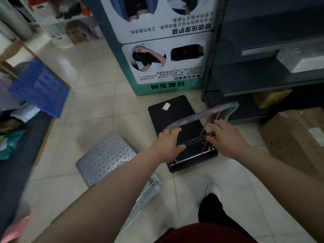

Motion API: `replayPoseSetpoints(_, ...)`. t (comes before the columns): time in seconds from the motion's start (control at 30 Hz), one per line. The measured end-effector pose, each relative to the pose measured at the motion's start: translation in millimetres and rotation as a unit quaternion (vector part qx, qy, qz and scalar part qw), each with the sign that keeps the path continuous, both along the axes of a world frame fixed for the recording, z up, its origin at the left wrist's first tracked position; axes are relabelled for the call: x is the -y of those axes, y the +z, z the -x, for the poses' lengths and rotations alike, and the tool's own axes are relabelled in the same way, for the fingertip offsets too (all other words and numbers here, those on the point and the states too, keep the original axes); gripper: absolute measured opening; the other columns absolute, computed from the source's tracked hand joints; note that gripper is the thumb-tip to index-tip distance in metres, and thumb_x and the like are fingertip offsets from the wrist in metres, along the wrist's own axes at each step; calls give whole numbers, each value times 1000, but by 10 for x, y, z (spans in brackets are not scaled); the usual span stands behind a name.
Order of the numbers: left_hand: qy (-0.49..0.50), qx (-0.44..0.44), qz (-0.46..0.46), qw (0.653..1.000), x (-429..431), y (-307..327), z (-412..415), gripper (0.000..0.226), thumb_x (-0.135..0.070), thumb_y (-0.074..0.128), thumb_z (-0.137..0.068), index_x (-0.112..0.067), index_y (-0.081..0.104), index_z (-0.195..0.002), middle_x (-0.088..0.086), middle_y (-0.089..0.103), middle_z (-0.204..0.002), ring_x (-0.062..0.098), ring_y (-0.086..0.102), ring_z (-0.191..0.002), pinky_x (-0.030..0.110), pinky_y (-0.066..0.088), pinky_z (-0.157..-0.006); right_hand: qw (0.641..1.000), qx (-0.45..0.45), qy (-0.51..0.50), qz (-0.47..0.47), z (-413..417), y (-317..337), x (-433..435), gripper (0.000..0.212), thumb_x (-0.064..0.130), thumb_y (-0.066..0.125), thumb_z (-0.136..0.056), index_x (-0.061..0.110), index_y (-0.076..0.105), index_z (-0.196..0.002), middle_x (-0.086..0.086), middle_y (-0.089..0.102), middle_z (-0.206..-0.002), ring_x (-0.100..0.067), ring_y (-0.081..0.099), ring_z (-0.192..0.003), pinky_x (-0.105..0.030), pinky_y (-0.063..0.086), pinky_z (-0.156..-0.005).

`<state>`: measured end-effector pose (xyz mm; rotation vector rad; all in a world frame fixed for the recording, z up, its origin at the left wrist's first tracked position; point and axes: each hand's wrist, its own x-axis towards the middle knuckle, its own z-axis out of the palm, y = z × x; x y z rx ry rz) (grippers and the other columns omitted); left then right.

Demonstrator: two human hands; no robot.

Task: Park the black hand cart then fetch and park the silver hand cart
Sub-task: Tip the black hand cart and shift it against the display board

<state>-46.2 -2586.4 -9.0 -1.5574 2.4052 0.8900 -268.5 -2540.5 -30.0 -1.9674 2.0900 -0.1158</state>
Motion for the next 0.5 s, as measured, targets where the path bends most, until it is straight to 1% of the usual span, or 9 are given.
replayPoseSetpoints(0.1,28,-6,26,999,234,-68,391,71,-44,52,-91,-25,16,-148,12,27,-149,34,27,-132,48,28,-110,1000,1,-4,-4,483,-16,281,56,39,51,-91,17,36,-141,-10,32,-150,-28,24,-140,-47,25,-113)
replayPoseSetpoints(0.17,57,3,39,998,383,-129,616,71,-46,50,-91,-27,13,-149,10,26,-149,34,26,-133,51,27,-109,1000,3,-10,-14,765,-58,478,57,40,48,-93,20,31,-143,-9,27,-153,-27,19,-143,-48,20,-115)
replayPoseSetpoints(0.23,92,21,33,995,516,-214,801,68,-47,47,-92,-30,14,-149,8,26,-149,34,25,-133,54,26,-109,999,3,-15,-32,997,-103,667,59,42,44,-94,22,24,-147,-5,19,-157,-23,10,-146,-47,13,-116)
replayPoseSetpoints(0.3,122,50,14,991,603,-304,928,62,-50,41,-93,-33,17,-148,8,29,-148,33,26,-133,56,24,-108,998,0,0,-55,1162,-151,853,58,43,41,-96,22,23,-147,-3,17,-158,-20,6,-147,-47,11,-117)
replayPoseSetpoints(0.33,130,68,6,989,628,-344,974,58,-53,37,-94,-36,20,-146,7,32,-146,32,28,-132,58,23,-107,997,4,10,-72,1222,-167,944,57,43,40,-96,21,25,-147,-3,18,-158,-21,8,-147,-46,11,-116)
replayPoseSetpoints(0.37,137,84,4,987,642,-382,1011,55,-55,34,-93,-38,22,-144,6,34,-144,31,30,-131,58,23,-106,996,13,18,-90,1272,-181,1030,54,42,39,-96,21,28,-145,-4,23,-156,-22,13,-145,-46,14,-116)
replayPoseSetpoints(0.4,145,95,8,985,646,-416,1041,51,-56,33,-93,-39,25,-142,5,37,-142,30,32,-129,58,22,-105,994,26,25,-107,1321,-191,1108,52,42,40,-96,21,32,-143,-6,31,-151,-25,23,-141,-45,20,-113)
replayPoseSetpoints(0.47,165,103,29,981,648,-460,1087,43,-54,32,-94,-43,30,-136,2,40,-137,28,34,-125,59,21,-101,988,66,38,-133,1414,-201,1216,46,43,43,-95,22,40,-136,-6,44,-136,-26,40,-126,-40,34,-101)
replayPoseSetpoints(0.5,173,104,38,979,648,-472,1099,39,-52,32,-95,-44,32,-133,2,40,-136,28,34,-123,59,21,-101,986,83,44,-138,1450,-203,1240,44,44,44,-94,23,43,-133,-5,46,-130,-25,43,-120,-37,37,-94)
